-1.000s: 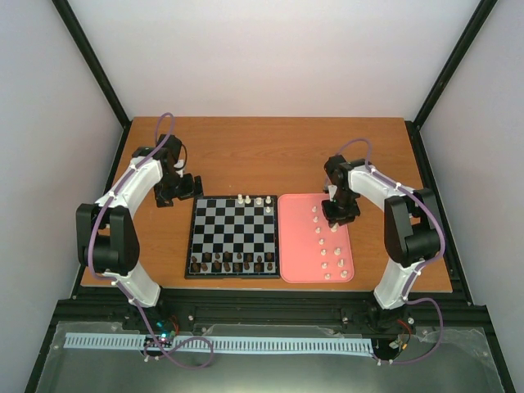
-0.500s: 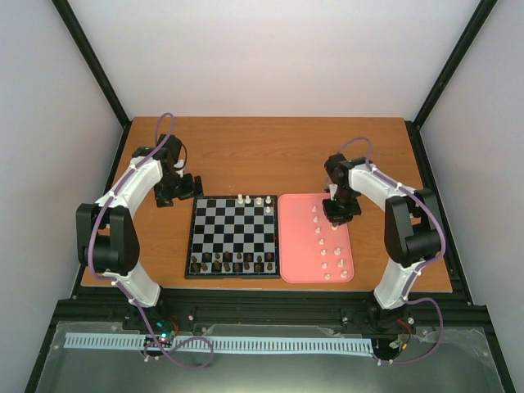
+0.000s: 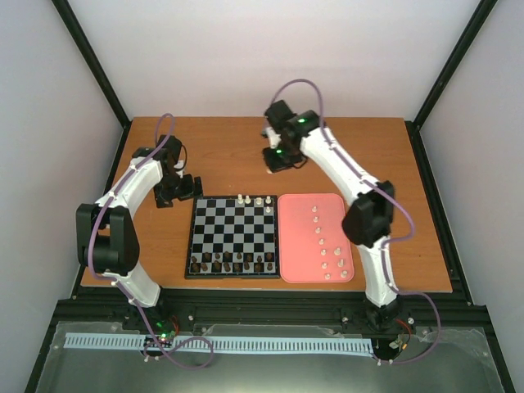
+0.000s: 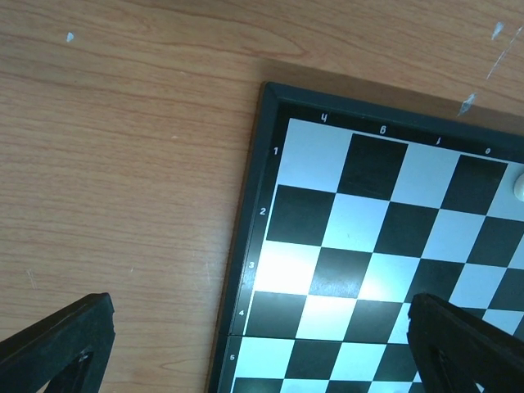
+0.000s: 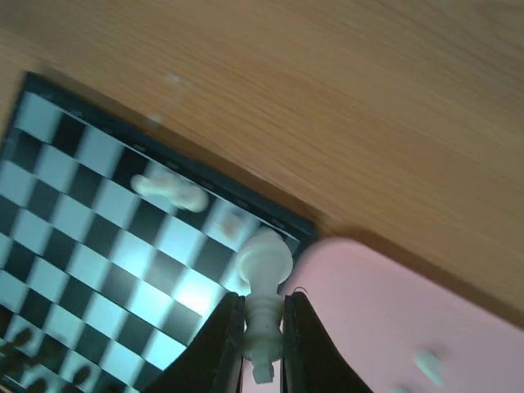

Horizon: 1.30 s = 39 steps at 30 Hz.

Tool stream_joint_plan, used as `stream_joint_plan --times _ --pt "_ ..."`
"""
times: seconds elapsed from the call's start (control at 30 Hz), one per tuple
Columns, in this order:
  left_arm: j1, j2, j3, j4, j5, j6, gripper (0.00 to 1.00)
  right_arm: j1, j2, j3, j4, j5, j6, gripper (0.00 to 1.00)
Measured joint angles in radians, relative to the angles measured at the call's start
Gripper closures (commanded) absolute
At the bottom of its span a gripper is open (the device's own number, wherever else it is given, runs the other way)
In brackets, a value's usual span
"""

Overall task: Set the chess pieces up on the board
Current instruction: Place the chess piece on the chessboard.

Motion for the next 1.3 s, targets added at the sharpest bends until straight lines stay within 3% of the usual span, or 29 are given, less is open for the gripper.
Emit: stream_joint_plan --times 0.17,0.4,0.83,1.07,1.3 --pt "0.0 -0.014 -0.025 0.001 0.0 0.0 0.0 0.109 0.233 0.256 -0.014 -0.09 0.0 0.97" --pt "0.0 -0.055 -0.07 0.0 -0.002 0.0 0.0 0.169 0.325 0.282 0.008 -0.18 -0.007 0.97" --pt "0.0 -0.078 -0.091 0.002 0.0 0.0 0.0 0.215 0.354 0.339 0.087 -0.169 -0.027 0.96" --pt "0.0 -0.078 -0.095 0.003 0.0 0.0 0.0 0.237 0.36 0.346 0.039 -0.147 -0.028 0.96" --pt "0.0 -0.078 -0.099 0.006 -0.004 -0.001 0.0 0.305 0.245 0.134 -0.047 -0.125 -0.043 0.96"
